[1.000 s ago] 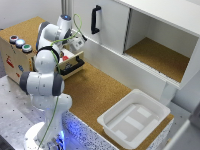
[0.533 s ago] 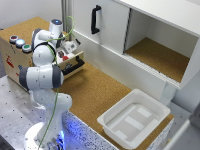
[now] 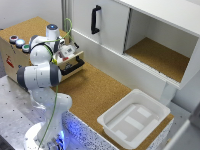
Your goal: Store the yellow block in the drawer
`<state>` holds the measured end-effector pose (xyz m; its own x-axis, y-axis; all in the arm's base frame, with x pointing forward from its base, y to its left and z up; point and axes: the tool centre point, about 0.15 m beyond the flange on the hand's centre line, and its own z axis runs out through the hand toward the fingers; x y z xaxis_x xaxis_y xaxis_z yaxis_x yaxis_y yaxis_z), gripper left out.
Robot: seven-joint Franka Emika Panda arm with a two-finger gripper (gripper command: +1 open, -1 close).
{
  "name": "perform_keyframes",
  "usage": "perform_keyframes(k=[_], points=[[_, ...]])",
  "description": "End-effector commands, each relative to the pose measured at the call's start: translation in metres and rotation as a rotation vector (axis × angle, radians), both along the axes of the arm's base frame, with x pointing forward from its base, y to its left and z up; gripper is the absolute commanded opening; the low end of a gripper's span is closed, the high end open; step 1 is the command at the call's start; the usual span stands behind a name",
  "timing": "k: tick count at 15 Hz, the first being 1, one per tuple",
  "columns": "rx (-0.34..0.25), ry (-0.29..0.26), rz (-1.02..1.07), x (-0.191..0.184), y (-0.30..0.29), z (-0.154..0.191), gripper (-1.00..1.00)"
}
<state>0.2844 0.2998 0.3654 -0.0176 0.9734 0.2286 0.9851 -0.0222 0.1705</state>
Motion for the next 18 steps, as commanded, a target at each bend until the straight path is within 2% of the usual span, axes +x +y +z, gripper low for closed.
perform_keyframes(k=[1, 10, 11, 12, 13, 14, 15, 16, 18], points=[[-0.024, 0.001, -0.023, -0.005, -0.013, 0.027, 1.0], [-0.024, 0.001, -0.023, -0.005, -0.013, 0.027, 1.0], [0.02, -0.001, -0.024, -0.012, -0.016, 0.028, 1.0], [0.061, 0.013, -0.052, -0.02, -0.021, 0.046, 1.0], [0.086, 0.003, -0.052, -0.029, -0.02, 0.069, 1.0], [0.108, 0.023, -0.048, -0.037, -0.017, 0.092, 1.0], [0.125, 0.071, -0.056, -0.045, -0.014, 0.115, 1.0], [0.106, 0.145, -0.041, -0.052, -0.01, 0.126, 1.0], [0.032, 0.18, -0.003, -0.062, -0.003, 0.136, 1.0]])
